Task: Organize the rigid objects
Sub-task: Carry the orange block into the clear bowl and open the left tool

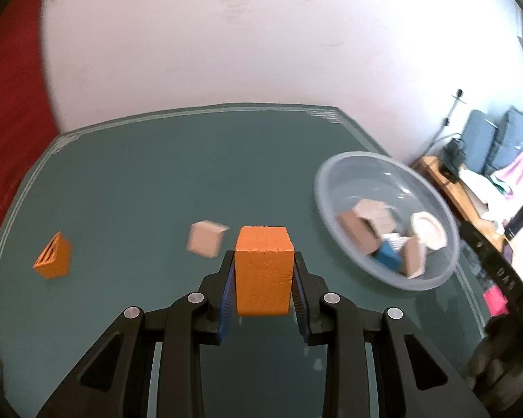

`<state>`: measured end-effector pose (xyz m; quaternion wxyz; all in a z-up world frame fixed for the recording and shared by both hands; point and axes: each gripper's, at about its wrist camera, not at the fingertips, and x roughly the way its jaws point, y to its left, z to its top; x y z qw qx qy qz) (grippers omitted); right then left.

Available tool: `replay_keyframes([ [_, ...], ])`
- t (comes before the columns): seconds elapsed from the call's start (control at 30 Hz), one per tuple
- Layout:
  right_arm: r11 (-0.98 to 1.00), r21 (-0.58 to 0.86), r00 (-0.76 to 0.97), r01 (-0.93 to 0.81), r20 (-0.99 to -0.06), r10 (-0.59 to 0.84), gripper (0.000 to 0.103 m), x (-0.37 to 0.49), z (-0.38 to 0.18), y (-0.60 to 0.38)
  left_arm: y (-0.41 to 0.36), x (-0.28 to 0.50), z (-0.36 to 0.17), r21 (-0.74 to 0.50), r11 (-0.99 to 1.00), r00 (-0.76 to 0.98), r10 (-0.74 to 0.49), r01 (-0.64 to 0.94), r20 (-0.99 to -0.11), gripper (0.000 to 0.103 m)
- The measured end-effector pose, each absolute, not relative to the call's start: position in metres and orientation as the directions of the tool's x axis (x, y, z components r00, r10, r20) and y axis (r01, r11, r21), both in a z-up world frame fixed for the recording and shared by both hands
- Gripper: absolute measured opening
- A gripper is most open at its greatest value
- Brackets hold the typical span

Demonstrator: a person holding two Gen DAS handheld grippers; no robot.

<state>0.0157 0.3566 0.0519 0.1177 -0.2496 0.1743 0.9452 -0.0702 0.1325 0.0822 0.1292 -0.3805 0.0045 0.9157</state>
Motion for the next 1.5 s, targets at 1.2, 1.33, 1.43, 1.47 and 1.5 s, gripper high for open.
replay_keyframes([
  [1.2, -0.884, 0.302, -0.845, -0.357, -0.508, 0.167, 0.058, 0.019, 0.047, 0.372, 0.194, -0.099, 0.080, -0.096, -0.942, -0.659, 0.295, -0.322, -0.692, 0.065],
  [1.33, -0.887, 0.300, -0.847, -0.351, -0.506, 0.164, 0.058, 0.020, 0.047, 0.371, 0.182, -0.100, 0.076, -0.101, -0.953, -0.658, 0.273, -0.287, -0.701, 0.065],
  [1.43, -0.889, 0.299, -0.848, -0.348, -0.505, 0.162, 0.058, 0.020, 0.047, 0.370, 0.174, -0.098, 0.075, -0.090, -0.961, -0.666, 0.248, -0.263, -0.703, 0.065],
  [1.47, -0.889, 0.299, -0.848, -0.347, -0.505, 0.161, 0.058, 0.020, 0.047, 0.370, 0.173, -0.098, 0.075, -0.085, -0.962, -0.669, 0.242, -0.259, -0.703, 0.065],
  [1.5, -0.889, 0.298, -0.848, -0.346, -0.504, 0.161, 0.058, 0.020, 0.047, 0.369, 0.171, -0.097, 0.075, -0.076, -0.965, -0.674, 0.230, -0.250, -0.702, 0.065],
])
